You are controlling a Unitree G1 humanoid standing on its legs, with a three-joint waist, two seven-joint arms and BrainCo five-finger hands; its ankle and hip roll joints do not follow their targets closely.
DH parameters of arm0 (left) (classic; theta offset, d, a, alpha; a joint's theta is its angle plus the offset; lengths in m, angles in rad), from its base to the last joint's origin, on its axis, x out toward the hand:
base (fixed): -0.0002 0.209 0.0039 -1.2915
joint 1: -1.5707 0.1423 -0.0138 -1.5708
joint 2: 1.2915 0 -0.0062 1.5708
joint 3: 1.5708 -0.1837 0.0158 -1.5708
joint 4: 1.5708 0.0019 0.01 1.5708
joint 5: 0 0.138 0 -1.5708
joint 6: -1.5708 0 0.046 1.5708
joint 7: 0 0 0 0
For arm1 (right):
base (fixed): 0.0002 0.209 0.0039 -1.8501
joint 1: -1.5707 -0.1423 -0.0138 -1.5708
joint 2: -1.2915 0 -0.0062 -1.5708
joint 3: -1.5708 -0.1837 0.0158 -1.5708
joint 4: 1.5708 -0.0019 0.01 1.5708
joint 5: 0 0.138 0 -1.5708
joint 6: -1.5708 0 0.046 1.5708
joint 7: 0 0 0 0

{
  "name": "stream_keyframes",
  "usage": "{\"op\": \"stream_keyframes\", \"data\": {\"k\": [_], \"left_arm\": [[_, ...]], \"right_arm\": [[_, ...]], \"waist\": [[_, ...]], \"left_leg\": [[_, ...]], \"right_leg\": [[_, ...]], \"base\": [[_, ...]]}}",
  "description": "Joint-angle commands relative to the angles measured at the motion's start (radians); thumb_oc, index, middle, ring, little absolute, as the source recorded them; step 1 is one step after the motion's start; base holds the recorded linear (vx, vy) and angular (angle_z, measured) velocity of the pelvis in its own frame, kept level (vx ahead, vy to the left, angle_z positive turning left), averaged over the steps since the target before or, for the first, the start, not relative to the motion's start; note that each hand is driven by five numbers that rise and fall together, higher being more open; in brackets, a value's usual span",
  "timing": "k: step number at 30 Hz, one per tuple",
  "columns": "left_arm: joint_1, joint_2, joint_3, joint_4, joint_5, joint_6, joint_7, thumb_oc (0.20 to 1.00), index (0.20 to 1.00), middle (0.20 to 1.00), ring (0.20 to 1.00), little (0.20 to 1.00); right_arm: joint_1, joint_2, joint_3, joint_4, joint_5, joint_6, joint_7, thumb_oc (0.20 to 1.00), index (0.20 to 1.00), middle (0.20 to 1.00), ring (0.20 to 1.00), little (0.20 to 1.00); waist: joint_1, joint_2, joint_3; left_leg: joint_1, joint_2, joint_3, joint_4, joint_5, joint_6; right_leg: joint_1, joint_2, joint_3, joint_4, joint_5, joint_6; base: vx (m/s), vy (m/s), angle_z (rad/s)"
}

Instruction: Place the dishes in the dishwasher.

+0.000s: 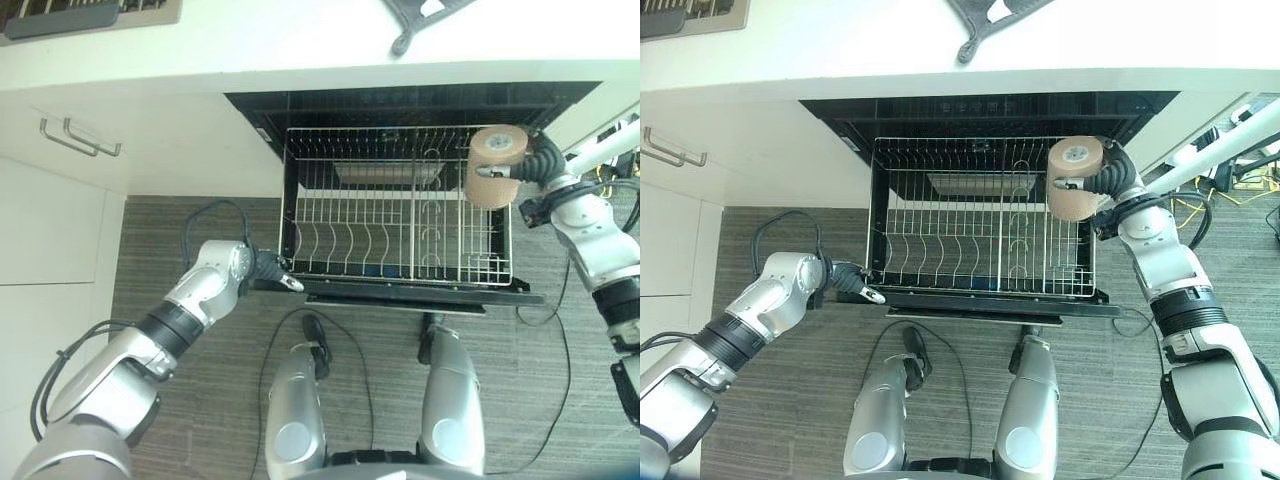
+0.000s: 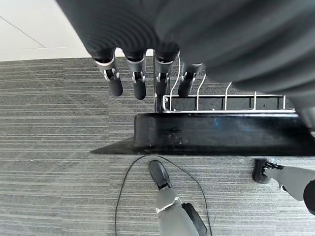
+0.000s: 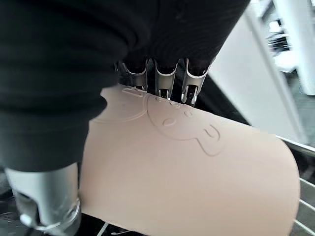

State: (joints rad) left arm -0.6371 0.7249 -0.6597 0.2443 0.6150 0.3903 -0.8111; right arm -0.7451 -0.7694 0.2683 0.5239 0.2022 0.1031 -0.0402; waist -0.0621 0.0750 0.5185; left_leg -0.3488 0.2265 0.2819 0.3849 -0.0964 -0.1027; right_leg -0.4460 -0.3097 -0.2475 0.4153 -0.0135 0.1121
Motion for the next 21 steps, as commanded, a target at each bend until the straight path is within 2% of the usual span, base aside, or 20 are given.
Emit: {"op": "stream_keyframes", "data": {"k": [1,6,9,21], "left_arm": [[0.102,0.009,-0.079,-0.063,-0.005,-0.025,-0.061,1.000,1.000,1.000,1.000,1.000],[0.088,0.008,-0.089,-0.066,-0.020,-0.018,-0.062,1.000,1.000,1.000,1.000,1.000],[0.079,0.006,-0.095,-0.062,-0.026,-0.014,-0.050,1.000,1.000,1.000,1.000,1.000],[0.028,0.020,-0.115,-0.076,-0.078,-0.013,-0.053,1.000,1.000,1.000,1.000,1.000]], "right_arm": [[-0.109,-0.002,-0.012,0.007,0.078,-0.023,-0.021,0.200,0.200,0.200,0.200,0.200],[-0.138,0.024,0.003,0.105,0.127,-0.008,-0.008,0.200,0.200,0.200,0.200,0.200],[-0.162,0.040,0.016,0.161,0.160,0.024,-0.007,0.200,0.200,0.200,0.200,0.200],[-0.268,0.064,0.098,0.383,0.139,0.080,0.018,0.200,0.200,0.200,0.200,0.200]], "waist": [[0.014,-0.008,0.002],[0.025,-0.005,0.002],[0.030,0.003,0.001],[0.058,0.027,0.001]], "left_leg": [[-0.028,0.000,-0.068,0.049,-0.058,0.003],[-0.036,-0.002,-0.075,0.053,-0.055,0.001],[-0.040,-0.006,-0.078,0.053,-0.052,0.001],[-0.056,-0.011,-0.093,0.059,-0.044,-0.002]], "right_leg": [[0.051,-0.001,0.009,0.045,-0.148,0.026],[0.043,-0.005,0.003,0.047,-0.143,0.025],[0.037,-0.007,0.006,0.057,-0.147,0.023],[0.010,-0.029,0.004,0.088,-0.149,0.022]], "base": [[0.00,0.000,0.00],[0.00,0.000,0.00],[0.00,0.011,0.00],[0.00,0.000,0.00]]}}
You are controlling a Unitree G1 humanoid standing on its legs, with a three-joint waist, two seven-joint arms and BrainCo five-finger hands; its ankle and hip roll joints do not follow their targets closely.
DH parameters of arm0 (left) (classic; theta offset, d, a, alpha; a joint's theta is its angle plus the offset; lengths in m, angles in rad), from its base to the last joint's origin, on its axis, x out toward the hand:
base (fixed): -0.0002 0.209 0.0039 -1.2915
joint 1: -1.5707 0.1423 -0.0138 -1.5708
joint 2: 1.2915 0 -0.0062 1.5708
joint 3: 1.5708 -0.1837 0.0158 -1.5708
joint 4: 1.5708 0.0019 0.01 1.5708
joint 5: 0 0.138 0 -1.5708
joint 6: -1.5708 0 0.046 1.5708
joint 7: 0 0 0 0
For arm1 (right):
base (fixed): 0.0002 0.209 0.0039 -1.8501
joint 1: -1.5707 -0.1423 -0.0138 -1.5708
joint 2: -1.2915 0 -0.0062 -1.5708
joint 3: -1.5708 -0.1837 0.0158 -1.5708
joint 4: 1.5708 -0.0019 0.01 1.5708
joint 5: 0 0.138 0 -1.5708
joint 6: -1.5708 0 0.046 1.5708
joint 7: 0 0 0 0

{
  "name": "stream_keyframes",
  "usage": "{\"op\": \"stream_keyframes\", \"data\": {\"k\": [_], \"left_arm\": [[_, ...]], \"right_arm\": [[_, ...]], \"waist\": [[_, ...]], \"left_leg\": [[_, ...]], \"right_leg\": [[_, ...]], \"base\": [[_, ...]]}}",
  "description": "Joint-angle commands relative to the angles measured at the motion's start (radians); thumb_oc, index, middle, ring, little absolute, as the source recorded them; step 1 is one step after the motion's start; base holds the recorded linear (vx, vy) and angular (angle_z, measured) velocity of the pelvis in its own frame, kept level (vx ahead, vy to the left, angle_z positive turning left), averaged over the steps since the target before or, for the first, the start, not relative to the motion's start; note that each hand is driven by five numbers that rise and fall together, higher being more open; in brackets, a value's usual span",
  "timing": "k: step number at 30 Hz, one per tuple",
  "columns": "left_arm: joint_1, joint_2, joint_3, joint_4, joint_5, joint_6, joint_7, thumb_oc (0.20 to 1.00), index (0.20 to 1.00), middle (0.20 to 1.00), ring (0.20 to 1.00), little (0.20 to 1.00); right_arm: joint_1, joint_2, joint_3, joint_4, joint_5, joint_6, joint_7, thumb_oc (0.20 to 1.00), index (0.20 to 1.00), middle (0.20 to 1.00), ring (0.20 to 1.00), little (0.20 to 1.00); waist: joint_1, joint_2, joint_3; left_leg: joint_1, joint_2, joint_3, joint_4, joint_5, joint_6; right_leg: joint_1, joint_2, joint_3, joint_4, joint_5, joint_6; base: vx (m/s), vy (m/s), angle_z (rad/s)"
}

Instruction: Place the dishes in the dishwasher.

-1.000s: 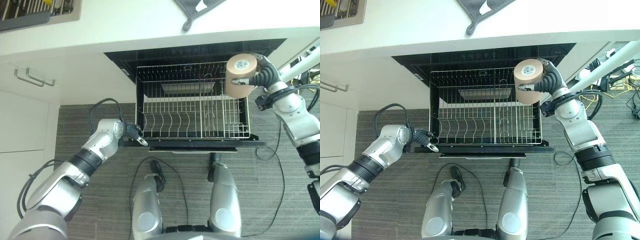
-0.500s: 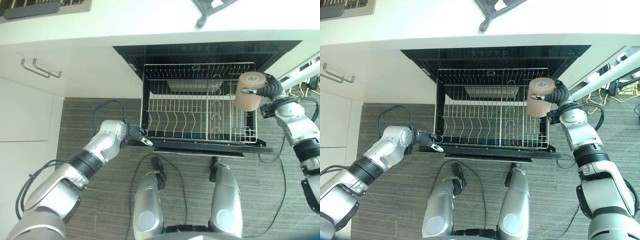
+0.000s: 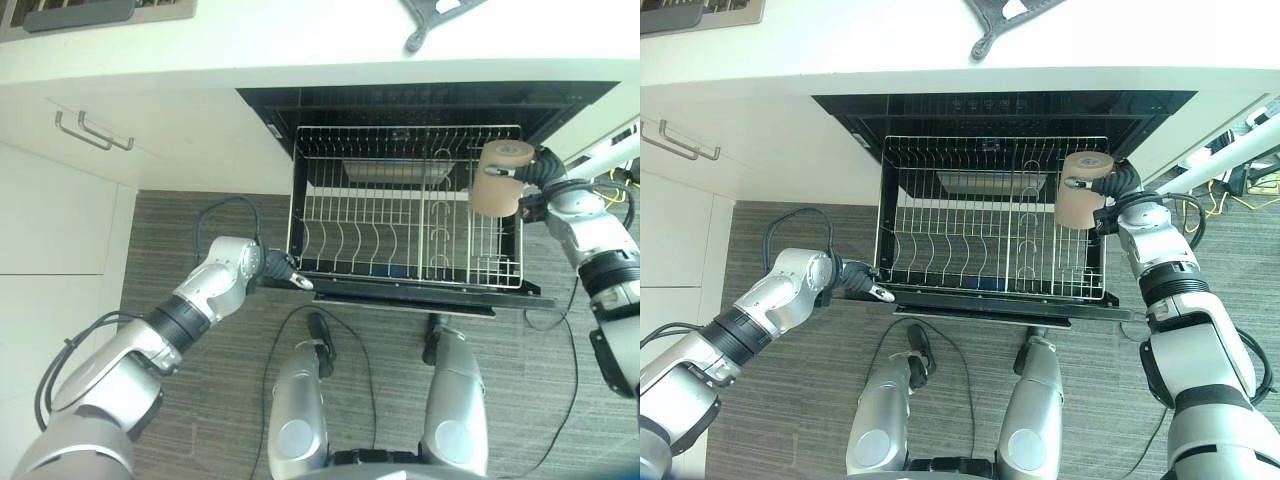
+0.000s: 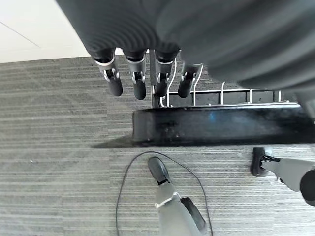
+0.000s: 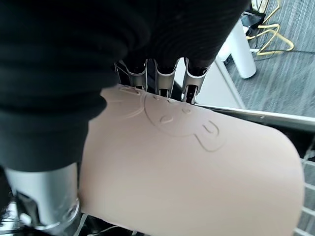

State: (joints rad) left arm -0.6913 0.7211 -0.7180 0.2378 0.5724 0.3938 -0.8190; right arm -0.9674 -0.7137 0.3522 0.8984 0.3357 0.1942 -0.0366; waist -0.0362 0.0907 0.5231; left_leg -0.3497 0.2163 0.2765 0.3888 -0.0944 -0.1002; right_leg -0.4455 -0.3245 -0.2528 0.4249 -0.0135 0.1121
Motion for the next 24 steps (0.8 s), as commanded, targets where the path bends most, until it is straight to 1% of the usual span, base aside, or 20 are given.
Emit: {"op": "stream_keyframes", "data": {"k": [1,6,10,13,14,15,21,24], "left_arm": [[0.079,0.026,-0.059,-0.071,-0.041,-0.015,-0.046,1.000,1.000,1.000,1.000,1.000],[0.081,0.051,-0.060,-0.077,-0.070,-0.024,-0.042,1.000,1.000,1.000,1.000,1.000],[0.079,0.063,-0.064,-0.083,-0.083,-0.039,-0.036,1.000,1.000,1.000,1.000,1.000],[0.080,0.072,-0.067,-0.094,-0.089,-0.043,-0.027,1.000,1.000,1.000,1.000,1.000],[0.078,0.075,-0.067,-0.095,-0.091,-0.046,-0.025,1.000,1.000,1.000,1.000,1.000],[0.075,0.077,-0.068,-0.096,-0.092,-0.046,-0.025,1.000,1.000,1.000,1.000,1.000],[0.076,0.093,-0.065,-0.098,-0.111,-0.059,-0.022,1.000,1.000,1.000,1.000,1.000],[0.093,0.099,-0.062,-0.113,-0.112,-0.061,-0.013,1.000,1.000,1.000,1.000,1.000]], "right_arm": [[-0.056,0.011,0.021,0.037,-0.017,-0.013,0.016,0.200,0.200,0.200,0.200,0.200],[-0.085,-0.012,0.041,0.086,-0.052,-0.001,0.023,0.200,0.200,0.200,0.200,0.200],[-0.099,-0.018,0.056,0.126,-0.061,0.032,0.051,0.200,0.200,0.200,0.200,0.200],[-0.111,-0.019,0.061,0.156,-0.069,0.069,0.051,0.200,0.200,0.200,0.200,0.200],[-0.117,-0.019,0.063,0.171,-0.076,0.091,0.045,0.598,0.598,0.598,0.598,0.598],[-0.121,-0.018,0.065,0.182,-0.075,0.093,0.041,1.000,1.000,1.000,1.000,1.000],[-0.155,-0.015,0.069,0.203,-0.082,0.129,0.004,1.000,1.000,1.000,1.000,1.000],[-0.156,-0.021,0.063,0.192,-0.074,0.134,-0.024,1.000,1.000,1.000,1.000,1.000]], "waist": [[0.035,0.015,-0.003],[0.041,0.021,-0.003],[0.050,0.018,-0.003],[0.054,0.018,-0.003],[0.055,0.019,-0.003],[0.057,0.020,-0.003],[0.062,0.025,-0.003],[0.062,0.026,-0.003]], "left_leg": [[-0.056,-0.001,-0.088,0.053,-0.044,-0.005],[-0.054,-0.001,-0.090,0.047,-0.038,-0.007],[-0.060,0.002,-0.094,0.050,-0.038,-0.006],[-0.061,0.003,-0.096,0.053,-0.037,-0.006],[-0.060,0.002,-0.095,0.050,-0.036,-0.005],[-0.058,0.002,-0.095,0.047,-0.035,-0.005],[-0.060,0.003,-0.093,0.048,-0.034,-0.004],[-0.062,0.004,-0.093,0.052,-0.036,-0.002]], "right_leg": [[0.009,-0.015,0.008,0.079,-0.148,0.022],[0.007,-0.018,0.008,0.083,-0.148,0.024],[0.000,-0.019,0.006,0.087,-0.146,0.024],[-0.001,-0.022,0.006,0.091,-0.146,0.024],[-0.001,-0.022,0.005,0.090,-0.145,0.024],[0.000,-0.022,0.004,0.089,-0.145,0.024],[-0.007,-0.025,0.008,0.097,-0.146,0.026],[-0.010,-0.025,0.011,0.104,-0.148,0.025]], "base": [[0.00,0.000,0.00],[0.00,0.000,0.00],[0.00,0.000,0.00],[-0.01,-0.004,0.03],[-0.02,0.001,0.07],[-0.02,0.005,0.08],[-0.01,0.003,0.02],[0.00,0.000,0.00]]}}
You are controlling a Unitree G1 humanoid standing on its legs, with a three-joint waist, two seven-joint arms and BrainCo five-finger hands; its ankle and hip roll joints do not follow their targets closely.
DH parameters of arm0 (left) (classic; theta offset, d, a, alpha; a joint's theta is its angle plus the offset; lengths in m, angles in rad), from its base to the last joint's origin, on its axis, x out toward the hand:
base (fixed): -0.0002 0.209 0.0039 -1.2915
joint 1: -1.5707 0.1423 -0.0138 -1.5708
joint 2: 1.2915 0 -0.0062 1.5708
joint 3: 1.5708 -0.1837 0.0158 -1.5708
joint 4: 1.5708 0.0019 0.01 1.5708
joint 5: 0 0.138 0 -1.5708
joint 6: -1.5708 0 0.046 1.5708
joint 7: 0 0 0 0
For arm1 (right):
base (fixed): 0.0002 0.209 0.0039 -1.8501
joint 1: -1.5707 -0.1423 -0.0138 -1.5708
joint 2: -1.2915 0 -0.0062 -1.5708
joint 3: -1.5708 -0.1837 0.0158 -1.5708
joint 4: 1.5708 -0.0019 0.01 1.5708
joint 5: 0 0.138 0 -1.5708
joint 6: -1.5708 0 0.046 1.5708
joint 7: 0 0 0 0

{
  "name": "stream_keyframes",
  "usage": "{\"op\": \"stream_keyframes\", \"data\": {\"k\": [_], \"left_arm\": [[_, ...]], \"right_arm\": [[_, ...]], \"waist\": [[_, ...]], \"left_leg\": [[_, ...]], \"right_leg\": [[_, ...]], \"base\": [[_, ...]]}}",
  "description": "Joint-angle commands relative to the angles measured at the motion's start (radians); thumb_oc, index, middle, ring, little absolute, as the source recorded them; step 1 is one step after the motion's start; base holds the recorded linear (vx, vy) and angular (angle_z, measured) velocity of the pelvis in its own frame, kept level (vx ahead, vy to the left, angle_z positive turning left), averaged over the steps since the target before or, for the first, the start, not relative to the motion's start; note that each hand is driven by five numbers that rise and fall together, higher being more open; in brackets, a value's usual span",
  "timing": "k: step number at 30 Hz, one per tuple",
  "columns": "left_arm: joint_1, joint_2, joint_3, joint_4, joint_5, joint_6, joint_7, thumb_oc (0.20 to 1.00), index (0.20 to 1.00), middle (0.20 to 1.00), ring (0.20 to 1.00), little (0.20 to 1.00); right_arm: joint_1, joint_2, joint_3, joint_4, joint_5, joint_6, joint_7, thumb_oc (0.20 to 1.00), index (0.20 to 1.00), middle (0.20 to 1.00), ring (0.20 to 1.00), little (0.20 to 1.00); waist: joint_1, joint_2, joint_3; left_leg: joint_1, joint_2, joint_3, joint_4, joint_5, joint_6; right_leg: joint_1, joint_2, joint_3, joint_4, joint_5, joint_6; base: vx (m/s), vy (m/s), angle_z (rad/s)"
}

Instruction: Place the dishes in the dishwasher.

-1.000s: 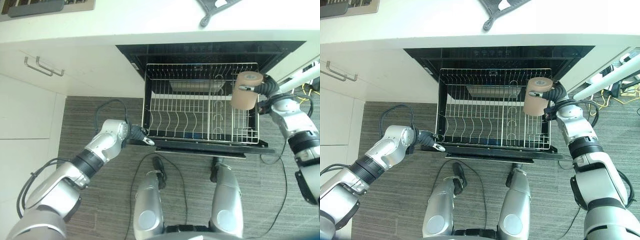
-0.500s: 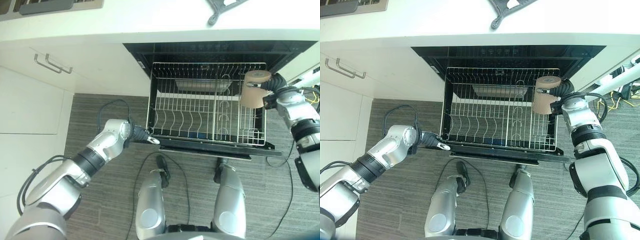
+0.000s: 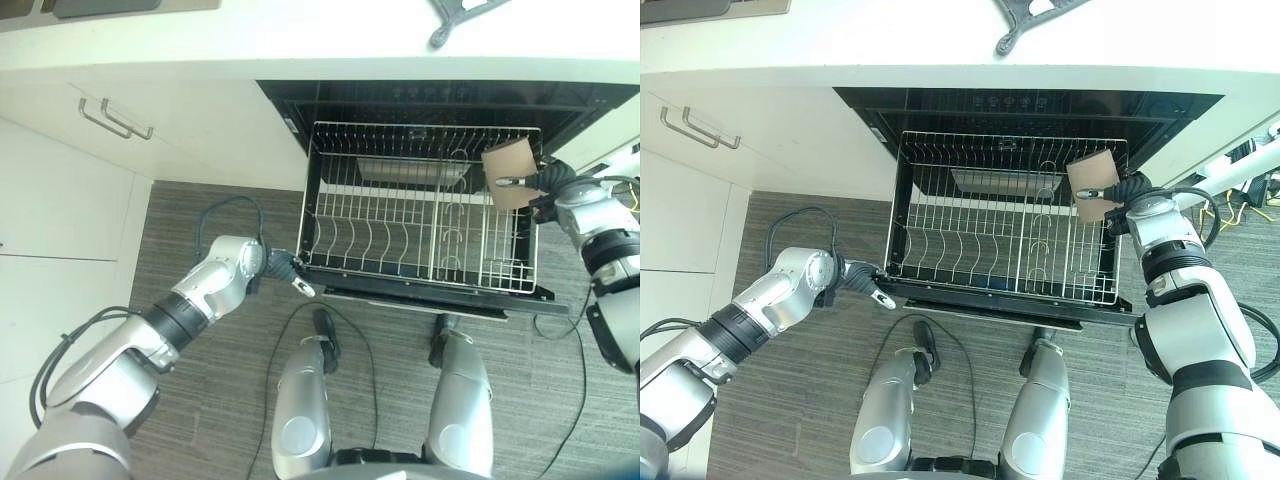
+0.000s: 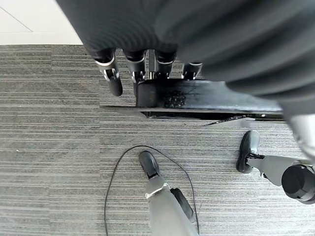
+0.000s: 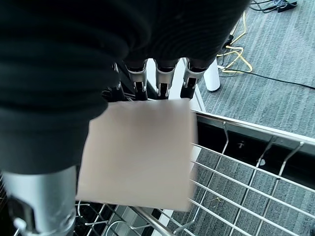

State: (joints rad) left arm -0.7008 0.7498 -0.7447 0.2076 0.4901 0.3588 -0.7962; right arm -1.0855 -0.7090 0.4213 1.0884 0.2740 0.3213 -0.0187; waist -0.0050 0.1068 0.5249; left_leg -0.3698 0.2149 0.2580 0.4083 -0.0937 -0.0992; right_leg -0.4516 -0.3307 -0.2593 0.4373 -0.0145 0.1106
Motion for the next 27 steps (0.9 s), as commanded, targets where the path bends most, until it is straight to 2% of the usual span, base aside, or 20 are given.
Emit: {"op": "stream_keyframes", "data": {"k": [1,9,14,18,19,21,24,27], "left_arm": [[0.106,0.071,-0.035,-0.084,-0.028,-0.026,-0.035,1.000,1.000,1.000,1.000,1.000],[0.163,0.083,-0.020,-0.116,-0.022,-0.024,0.006,1.000,1.000,1.000,1.000,1.000],[0.255,0.090,0.033,-0.171,-0.035,-0.011,0.108,1.000,1.000,1.000,1.000,1.000],[0.322,0.092,0.112,-0.239,-0.068,0.004,0.197,1.000,1.000,1.000,1.000,1.000],[0.355,0.094,0.167,-0.284,-0.107,0.007,0.233,1.000,1.000,1.000,1.000,1.000],[0.381,0.097,0.222,-0.326,-0.150,0.006,0.268,1.000,1.000,1.000,1.000,1.000],[0.400,0.108,0.317,-0.379,-0.219,0.017,0.305,1.000,1.000,1.000,1.000,1.000],[0.420,0.121,0.390,-0.413,-0.269,0.012,0.328,1.000,1.000,1.000,1.000,1.000]], "right_arm": [[-0.037,-0.026,-0.008,0.000,-0.010,0.007,-0.048,1.000,1.000,1.000,1.000,1.000],[-0.034,-0.048,-0.029,-0.097,0.058,0.031,-0.101,1.000,1.000,1.000,1.000,1.000],[0.004,-0.089,-0.085,-0.278,0.085,0.088,-0.140,1.000,1.000,1.000,1.000,1.000],[0.105,-0.112,-0.176,-0.456,0.095,0.134,-0.158,1.000,1.000,1.000,1.000,1.000],[0.186,-0.122,-0.237,-0.571,0.089,0.166,-0.174,1.000,1.000,1.000,1.000,1.000],[0.281,-0.123,-0.300,-0.685,0.089,0.193,-0.187,1.000,1.000,1.000,1.000,1.000],[0.445,-0.113,-0.386,-0.877,0.039,0.197,-0.213,1.000,1.000,1.000,1.000,1.000],[0.572,-0.108,-0.450,-1.017,0.020,0.171,-0.222,1.000,1.000,1.000,1.000,1.000]], "waist": [[0.031,0.010,-0.005],[0.021,0.009,-0.005],[0.003,0.003,-0.005],[-0.014,-0.003,-0.005],[-0.027,-0.004,-0.005],[-0.038,-0.007,-0.005],[-0.058,-0.015,-0.005],[-0.074,-0.024,-0.005]], "left_leg": [[-0.041,0.006,-0.075,0.032,-0.036,-0.003],[-0.037,0.011,-0.065,0.032,-0.039,-0.007],[-0.026,0.014,-0.052,0.028,-0.041,-0.005],[-0.015,0.019,-0.037,0.029,-0.043,-0.002],[-0.010,0.020,-0.029,0.026,-0.043,0.001],[-0.006,0.022,-0.022,0.026,-0.045,0.003],[-0.003,0.028,-0.011,0.029,-0.049,0.008],[0.006,0.031,-0.004,0.029,-0.051,0.010]], "right_leg": [[-0.004,-0.018,0.018,0.091,-0.147,0.027],[-0.005,-0.014,0.027,0.093,-0.151,0.029],[-0.003,-0.004,0.038,0.094,-0.156,0.029],[0.004,0.002,0.047,0.094,-0.160,0.028],[0.007,0.006,0.054,0.092,-0.161,0.028],[0.009,0.007,0.059,0.093,-0.163,0.027],[0.008,0.010,0.066,0.096,-0.164,0.027],[0.018,0.014,0.070,0.091,-0.163,0.027]], "base": [[0.00,0.000,0.00],[0.00,0.000,0.00],[0.04,0.031,-0.03],[0.06,0.052,-0.04],[0.05,0.058,-0.13],[0.06,0.056,-0.14],[0.04,0.032,-0.04],[0.04,0.020,-0.07]]}}
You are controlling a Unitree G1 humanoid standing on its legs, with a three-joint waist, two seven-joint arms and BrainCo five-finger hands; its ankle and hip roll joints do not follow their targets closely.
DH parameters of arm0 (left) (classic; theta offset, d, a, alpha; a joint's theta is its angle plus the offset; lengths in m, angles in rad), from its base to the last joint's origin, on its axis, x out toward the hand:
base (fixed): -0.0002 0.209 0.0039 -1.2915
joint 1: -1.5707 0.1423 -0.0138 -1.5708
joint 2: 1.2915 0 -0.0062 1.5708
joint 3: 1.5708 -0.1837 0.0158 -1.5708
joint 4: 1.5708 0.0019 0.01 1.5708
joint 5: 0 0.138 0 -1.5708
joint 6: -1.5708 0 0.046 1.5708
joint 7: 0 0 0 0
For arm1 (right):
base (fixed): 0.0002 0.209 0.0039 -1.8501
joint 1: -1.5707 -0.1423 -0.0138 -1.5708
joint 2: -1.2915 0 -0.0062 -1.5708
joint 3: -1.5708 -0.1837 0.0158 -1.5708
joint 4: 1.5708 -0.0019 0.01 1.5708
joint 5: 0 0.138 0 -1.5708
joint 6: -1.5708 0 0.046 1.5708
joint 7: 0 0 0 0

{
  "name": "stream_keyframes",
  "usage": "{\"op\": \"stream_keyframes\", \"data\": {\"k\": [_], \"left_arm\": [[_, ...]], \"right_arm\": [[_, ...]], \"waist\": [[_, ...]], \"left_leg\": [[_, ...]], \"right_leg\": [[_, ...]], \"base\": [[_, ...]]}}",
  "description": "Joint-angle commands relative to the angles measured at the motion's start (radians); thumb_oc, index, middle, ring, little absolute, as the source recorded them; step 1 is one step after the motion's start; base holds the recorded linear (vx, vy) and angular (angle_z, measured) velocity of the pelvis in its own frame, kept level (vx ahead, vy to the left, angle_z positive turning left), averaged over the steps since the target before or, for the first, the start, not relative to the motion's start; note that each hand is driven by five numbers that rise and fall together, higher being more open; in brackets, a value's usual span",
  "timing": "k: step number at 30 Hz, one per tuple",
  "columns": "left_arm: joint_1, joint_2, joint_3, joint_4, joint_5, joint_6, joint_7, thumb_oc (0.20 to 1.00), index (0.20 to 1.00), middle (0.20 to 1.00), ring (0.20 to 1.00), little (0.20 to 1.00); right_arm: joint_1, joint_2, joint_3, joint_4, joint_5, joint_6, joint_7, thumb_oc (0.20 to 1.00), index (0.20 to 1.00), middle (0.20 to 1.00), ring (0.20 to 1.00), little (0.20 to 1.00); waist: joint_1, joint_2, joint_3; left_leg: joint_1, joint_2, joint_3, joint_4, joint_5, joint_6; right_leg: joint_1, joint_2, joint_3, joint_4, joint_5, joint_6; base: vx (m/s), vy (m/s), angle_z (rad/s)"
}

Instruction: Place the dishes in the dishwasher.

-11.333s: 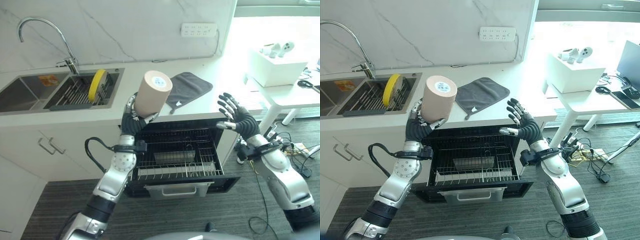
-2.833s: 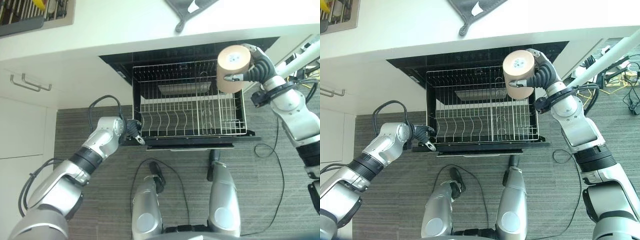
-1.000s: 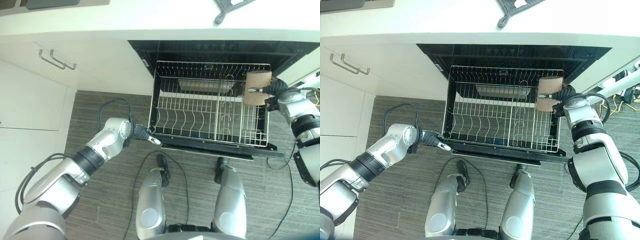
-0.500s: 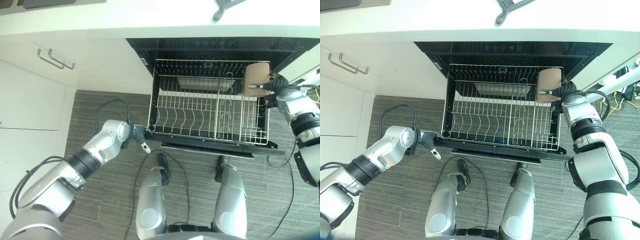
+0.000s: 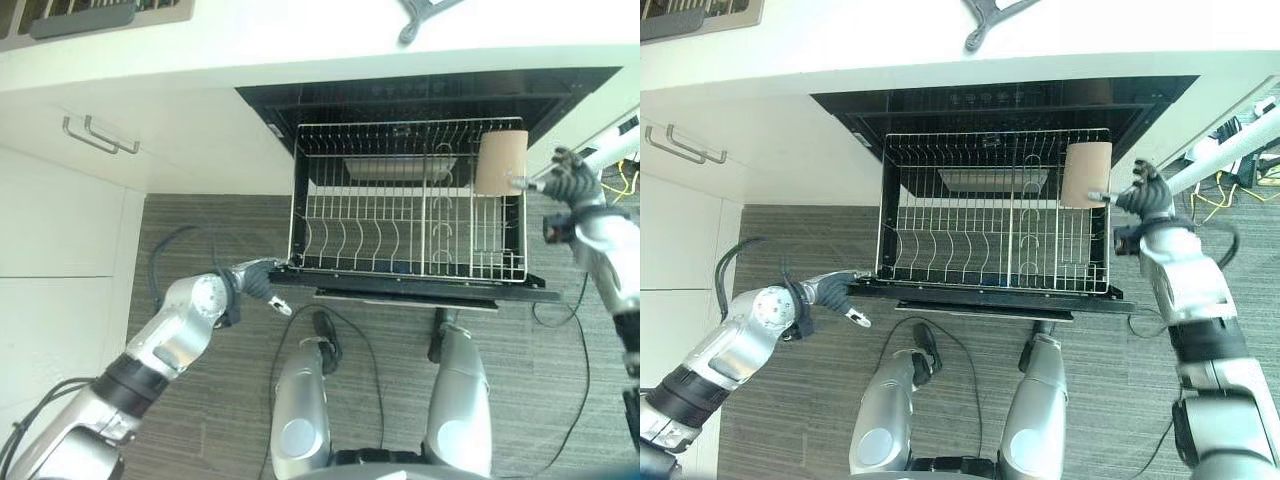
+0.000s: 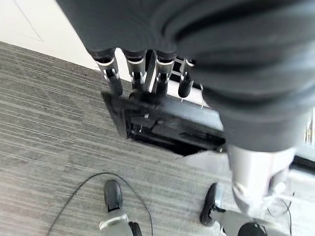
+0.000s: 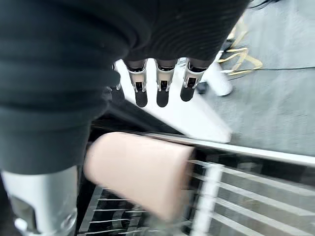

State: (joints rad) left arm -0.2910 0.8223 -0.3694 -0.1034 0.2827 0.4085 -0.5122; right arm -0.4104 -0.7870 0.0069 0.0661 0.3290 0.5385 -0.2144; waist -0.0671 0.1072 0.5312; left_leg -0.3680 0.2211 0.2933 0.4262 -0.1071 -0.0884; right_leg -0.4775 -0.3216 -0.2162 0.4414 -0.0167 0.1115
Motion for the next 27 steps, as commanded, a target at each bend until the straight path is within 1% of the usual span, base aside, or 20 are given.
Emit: {"op": "stream_keyframes", "data": {"k": [1,2,3,4,6,7,8,9,10,12,14,16,17,18,19,20,21,22,24,27], "left_arm": [[0.051,0.062,0.115,-0.135,-0.166,-0.068,0.118,1.000,1.000,1.000,1.000,1.000],[0.056,0.063,0.126,-0.139,-0.178,-0.068,0.132,1.000,1.000,1.000,1.000,1.000],[0.070,0.068,0.176,-0.150,-0.226,-0.093,0.180,1.000,1.000,1.000,1.000,1.000],[0.081,0.070,0.210,-0.157,-0.255,-0.112,0.202,1.000,1.000,1.000,1.000,1.000],[0.108,0.070,0.282,-0.177,-0.314,-0.166,0.248,1.000,1.000,1.000,1.000,1.000],[0.137,0.068,0.358,-0.199,-0.360,-0.214,0.274,1.000,1.000,1.000,1.000,1.000],[0.149,0.065,0.386,-0.208,-0.375,-0.240,0.295,1.000,1.000,1.000,1.000,1.000],[0.166,0.056,0.428,-0.216,-0.395,-0.297,0.333,1.000,1.000,1.000,1.000,1.000],[0.177,0.051,0.449,-0.221,-0.405,-0.337,0.361,1.000,1.000,1.000,1.000,1.000],[0.222,0.016,0.513,-0.242,-0.467,-0.460,0.436,1.000,1.000,1.000,1.000,1.000],[0.265,-0.054,0.568,-0.261,-0.542,-0.608,0.513,1.000,1.000,1.000,1.000,1.000],[0.289,-0.118,0.597,-0.279,-0.581,-0.711,0.546,1.000,1.000,1.000,1.000,1.000],[0.296,-0.165,0.612,-0.291,-0.604,-0.765,0.565,1.000,1.000,1.000,1.000,1.000],[0.297,-0.187,0.615,-0.296,-0.605,-0.786,0.578,1.000,1.000,1.000,1.000,1.000],[0.290,-0.219,0.618,-0.303,-0.611,-0.821,0.611,1.000,1.000,1.000,1.000,1.000],[0.288,-0.232,0.620,-0.306,-0.619,-0.842,0.627,1.000,1.000,1.000,1.000,1.000],[0.278,-0.259,0.617,-0.310,-0.625,-0.871,0.653,1.000,1.000,1.000,1.000,1.000],[0.273,-0.270,0.613,-0.312,-0.625,-0.882,0.670,1.000,1.000,1.000,1.000,1.000],[0.250,-0.302,0.590,-0.309,-0.642,-0.891,0.706,1.000,1.000,1.000,1.000,1.000],[0.253,-0.317,0.582,-0.311,-0.631,-0.883,0.714,1.000,1.000,1.000,1.000,1.000]], "right_arm": [[0.043,0.008,-0.113,-0.137,-0.018,-0.114,-0.041,1.000,1.000,1.000,1.000,1.000],[0.057,0.013,-0.120,-0.148,-0.016,-0.125,-0.046,1.000,1.000,1.000,1.000,1.000],[0.101,0.022,-0.149,-0.192,-0.020,-0.139,-0.048,1.000,1.000,1.000,1.000,1.000],[0.128,0.026,-0.169,-0.219,-0.022,-0.142,-0.043,1.000,1.000,1.000,1.000,1.000],[0.172,0.042,-0.206,-0.258,-0.026,-0.152,-0.028,1.000,1.000,1.000,1.000,1.000],[0.210,0.065,-0.240,-0.297,-0.043,-0.160,-0.012,1.000,1.000,1.000,1.000,1.000],[0.224,0.074,-0.252,-0.308,-0.045,-0.170,-0.008,1.000,1.000,1.000,1.000,1.000],[0.244,0.092,-0.270,-0.329,-0.041,-0.185,0.002,1.000,1.000,1.000,1.000,1.000],[0.254,0.100,-0.281,-0.338,-0.032,-0.201,0.006,1.000,1.000,1.000,1.000,1.000],[0.294,0.119,-0.316,-0.385,-0.004,-0.246,0.012,1.000,1.000,1.000,1.000,1.000],[0.335,0.158,-0.339,-0.422,0.025,-0.301,0.017,1.000,1.000,1.000,1.000,1.000],[0.367,0.191,-0.349,-0.442,0.038,-0.344,0.017,1.000,1.000,1.000,1.000,1.000],[0.383,0.218,-0.350,-0.452,0.038,-0.378,0.012,1.000,1.000,1.000,1.000,1.000],[0.387,0.227,-0.349,-0.456,0.037,-0.397,0.006,1.000,1.000,1.000,1.000,1.000],[0.389,0.242,-0.341,-0.473,0.029,-0.437,0.007,1.000,1.000,1.000,1.000,1.000],[0.387,0.247,-0.337,-0.481,0.032,-0.455,0.003,1.000,1.000,1.000,1.000,1.000],[0.377,0.260,-0.328,-0.500,0.015,-0.507,-0.001,1.000,1.000,1.000,1.000,1.000],[0.372,0.266,-0.320,-0.510,0.000,-0.536,-0.008,1.000,1.000,1.000,1.000,1.000],[0.350,0.274,-0.288,-0.530,-0.027,-0.597,-0.028,1.000,1.000,1.000,1.000,1.000],[0.345,0.262,-0.279,-0.546,-0.015,-0.627,-0.012,1.000,1.000,1.000,1.000,1.000]], "waist": [[-0.032,-0.037,-0.011],[-0.033,-0.038,-0.011],[-0.038,-0.044,-0.011],[-0.040,-0.047,-0.011],[-0.041,-0.054,-0.011],[-0.042,-0.061,-0.013],[-0.042,-0.064,-0.016],[-0.041,-0.069,-0.026],[-0.039,-0.071,-0.032],[-0.032,-0.078,-0.056],[-0.024,-0.088,-0.084],[-0.017,-0.096,-0.109],[-0.012,-0.103,-0.134],[-0.009,-0.108,-0.150],[-0.005,-0.115,-0.184],[-0.003,-0.118,-0.200],[0.001,-0.122,-0.232],[0.003,-0.123,-0.249],[0.008,-0.126,-0.311],[0.010,-0.121,-0.354]], "left_leg": [[0.026,0.029,-0.027,0.007,-0.042,0.000],[0.027,0.029,-0.026,0.007,-0.042,0.000],[0.036,0.031,-0.022,0.006,-0.045,0.000],[0.043,0.032,-0.020,0.006,-0.047,0.000],[0.058,0.036,-0.015,0.005,-0.049,-0.001],[0.073,0.038,-0.009,0.001,-0.051,-0.002],[0.078,0.039,-0.008,0.000,-0.051,-0.002],[0.087,0.041,-0.005,-0.005,-0.052,-0.002],[0.093,0.041,-0.004,-0.009,-0.051,-0.003],[0.118,0.038,0.002,-0.028,-0.048,-0.004],[0.147,0.034,0.009,-0.057,-0.041,-0.005],[0.173,0.029,0.012,-0.085,-0.034,-0.007],[0.199,0.027,0.018,-0.116,-0.026,-0.007],[0.216,0.023,0.021,-0.138,-0.019,-0.008],[0.253,0.017,0.025,-0.185,-0.003,-0.009],[0.271,0.015,0.026,-0.208,0.007,-0.011],[0.295,0.015,0.026,-0.244,0.030,-0.014],[0.313,0.015,0.024,-0.264,0.035,-0.018],[0.355,0.017,0.022,-0.344,0.082,-0.029],[0.395,0.025,0.020,-0.413,0.119,-0.043]], "right_leg": [[0.065,0.013,0.030,0.078,-0.163,0.026],[0.067,0.014,0.030,0.077,-0.163,0.027],[0.077,0.017,0.031,0.074,-0.165,0.027],[0.084,0.017,0.031,0.073,-0.167,0.027],[0.101,0.020,0.027,0.069,-0.169,0.026],[0.119,0.021,0.020,0.063,-0.170,0.024],[0.126,0.023,0.018,0.060,-0.170,0.023],[0.138,0.024,0.012,0.055,-0.172,0.021],[0.145,0.024,0.009,0.050,-0.172,0.020],[0.172,0.031,-0.002,0.028,-0.169,0.019],[0.205,0.039,-0.013,-0.006,-0.165,0.018],[0.238,0.048,-0.023,-0.040,-0.160,0.016],[0.266,0.055,-0.033,-0.070,-0.154,0.016],[0.285,0.061,-0.036,-0.090,-0.151,0.016],[0.324,0.075,-0.046,-0.134,-0.143,0.016],[0.344,0.083,-0.049,-0.159,-0.136,0.015],[0.371,0.097,-0.055,-0.200,-0.118,0.009],[0.390,0.104,-0.058,-0.222,-0.114,0.010],[0.441,0.126,-0.067,-0.313,-0.069,0.002],[0.494,0.144,-0.075,-0.394,-0.042,-0.004]], "base": [[0.06,0.010,-0.13],[0.07,0.001,-0.10],[0.03,-0.011,-0.08],[0.04,-0.015,-0.10],[0.05,-0.029,-0.10],[0.06,-0.050,-0.05],[0.08,-0.066,-0.02],[0.07,-0.052,0.03],[0.10,-0.065,0.09],[0.10,-0.052,0.11],[0.11,-0.054,-0.01],[0.12,-0.084,-0.07],[0.13,-0.109,0.07],[0.18,-0.157,0.12],[0.16,-0.137,0.16],[0.17,-0.179,0.07],[0.13,-0.142,0.06],[0.13,-0.173,0.06],[0.10,-0.168,0.02],[0.07,-0.145,-0.03]]}}
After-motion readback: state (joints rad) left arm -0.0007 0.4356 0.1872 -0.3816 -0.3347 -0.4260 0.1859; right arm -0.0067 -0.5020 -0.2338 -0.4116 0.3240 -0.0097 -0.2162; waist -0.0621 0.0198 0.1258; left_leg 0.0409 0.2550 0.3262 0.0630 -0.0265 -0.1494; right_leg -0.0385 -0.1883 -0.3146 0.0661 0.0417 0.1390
